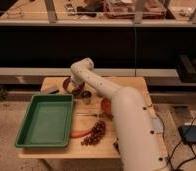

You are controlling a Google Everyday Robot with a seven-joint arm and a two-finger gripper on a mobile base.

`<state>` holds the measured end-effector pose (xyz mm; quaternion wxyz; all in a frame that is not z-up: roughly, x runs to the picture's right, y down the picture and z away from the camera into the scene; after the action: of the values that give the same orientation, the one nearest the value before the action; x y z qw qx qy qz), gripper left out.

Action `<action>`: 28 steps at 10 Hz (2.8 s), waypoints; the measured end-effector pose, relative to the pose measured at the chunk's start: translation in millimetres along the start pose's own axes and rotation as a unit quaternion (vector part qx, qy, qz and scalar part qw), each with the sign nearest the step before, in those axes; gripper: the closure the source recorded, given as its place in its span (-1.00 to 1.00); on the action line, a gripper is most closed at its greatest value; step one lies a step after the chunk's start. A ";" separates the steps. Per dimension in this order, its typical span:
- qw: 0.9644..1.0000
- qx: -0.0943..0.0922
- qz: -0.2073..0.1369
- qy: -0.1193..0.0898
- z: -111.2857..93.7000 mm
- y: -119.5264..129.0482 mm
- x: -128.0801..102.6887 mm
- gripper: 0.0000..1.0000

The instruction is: Place apple in plastic cup

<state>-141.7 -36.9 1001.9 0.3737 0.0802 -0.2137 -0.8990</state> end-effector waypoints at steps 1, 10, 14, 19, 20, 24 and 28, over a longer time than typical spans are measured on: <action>1.000 0.001 -0.001 -0.002 0.6 -0.3 -0.7 -0.44; 1.000 0.025 0.017 -0.006 -6.4 3.5 1.7 0.30; 0.998 0.036 0.038 0.021 -60.1 27.5 43.5 0.30; 0.998 0.049 0.038 0.033 -91.6 35.6 66.1 0.30; 0.998 0.049 0.038 0.033 -91.7 35.7 66.1 0.30; 0.997 0.052 0.034 0.035 -98.8 38.3 65.5 0.30; 0.997 0.061 0.024 0.044 -121.1 47.9 60.1 0.30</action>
<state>-117.0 -148.7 915.6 0.3985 0.1372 -0.2536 -0.8706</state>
